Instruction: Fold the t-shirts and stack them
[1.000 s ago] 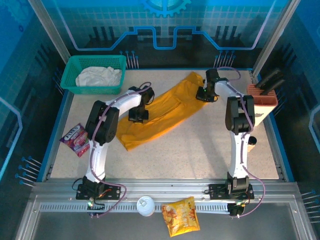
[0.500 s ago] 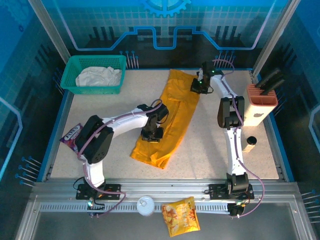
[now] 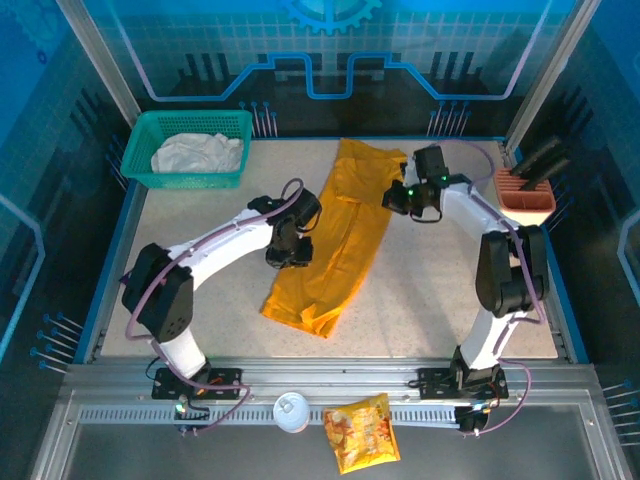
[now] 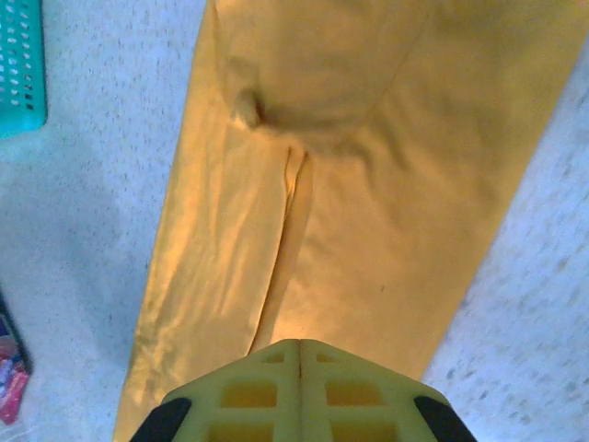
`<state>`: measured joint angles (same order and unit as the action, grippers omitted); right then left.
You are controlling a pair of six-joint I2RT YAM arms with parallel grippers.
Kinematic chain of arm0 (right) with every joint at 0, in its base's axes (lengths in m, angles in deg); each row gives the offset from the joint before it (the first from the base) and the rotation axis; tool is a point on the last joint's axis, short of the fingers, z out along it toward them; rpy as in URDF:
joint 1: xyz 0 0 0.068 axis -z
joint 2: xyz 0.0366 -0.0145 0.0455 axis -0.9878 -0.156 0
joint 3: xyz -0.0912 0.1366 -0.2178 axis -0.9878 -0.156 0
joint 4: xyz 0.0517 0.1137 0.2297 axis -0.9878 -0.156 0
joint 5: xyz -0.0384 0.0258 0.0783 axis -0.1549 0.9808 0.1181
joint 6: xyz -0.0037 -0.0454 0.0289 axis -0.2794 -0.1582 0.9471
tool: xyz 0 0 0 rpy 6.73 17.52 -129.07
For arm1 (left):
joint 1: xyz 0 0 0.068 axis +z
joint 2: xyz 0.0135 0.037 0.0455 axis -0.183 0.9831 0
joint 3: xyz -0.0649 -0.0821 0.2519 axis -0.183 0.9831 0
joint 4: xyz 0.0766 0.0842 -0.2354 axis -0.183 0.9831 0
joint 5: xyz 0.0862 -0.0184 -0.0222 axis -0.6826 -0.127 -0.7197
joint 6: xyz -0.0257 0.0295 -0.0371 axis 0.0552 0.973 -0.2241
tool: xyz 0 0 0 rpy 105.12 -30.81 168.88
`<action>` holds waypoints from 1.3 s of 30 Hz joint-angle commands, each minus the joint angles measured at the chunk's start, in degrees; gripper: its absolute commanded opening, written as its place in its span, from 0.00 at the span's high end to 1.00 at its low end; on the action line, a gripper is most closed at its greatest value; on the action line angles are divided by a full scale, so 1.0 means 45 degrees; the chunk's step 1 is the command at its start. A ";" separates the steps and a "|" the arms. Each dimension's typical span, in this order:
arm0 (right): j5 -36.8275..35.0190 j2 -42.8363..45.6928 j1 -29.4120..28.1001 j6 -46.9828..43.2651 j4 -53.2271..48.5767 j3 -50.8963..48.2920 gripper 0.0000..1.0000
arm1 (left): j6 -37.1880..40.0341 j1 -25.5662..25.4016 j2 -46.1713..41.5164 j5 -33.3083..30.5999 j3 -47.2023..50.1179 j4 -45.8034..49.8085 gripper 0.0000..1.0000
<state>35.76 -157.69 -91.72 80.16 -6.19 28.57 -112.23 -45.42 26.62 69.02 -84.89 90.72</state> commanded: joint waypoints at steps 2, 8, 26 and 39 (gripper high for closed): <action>-0.0055 -0.0305 -0.0711 0.1300 0.2017 -0.1571 0.96 | 0.0157 0.0069 0.0824 0.0024 0.1147 -0.0653 0.88; -0.0864 -0.1902 -0.0739 0.1287 0.1665 -0.0121 0.98 | -0.0096 -0.0175 0.0788 0.0383 0.2704 -0.1453 0.90; -0.1358 -0.8130 -0.0299 0.0174 -0.2507 0.7232 1.00 | -0.2815 -0.2536 0.0487 0.2181 0.4748 -0.3228 0.90; -0.0640 -1.0240 -0.0856 -0.0639 -0.4629 1.1346 1.00 | -0.3392 -0.3540 0.0780 0.1716 0.3576 -0.2544 0.90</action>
<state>34.67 -202.80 -95.24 78.43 -22.67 82.55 -126.16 -60.34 28.89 78.24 -69.30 72.95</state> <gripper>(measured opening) 0.065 0.099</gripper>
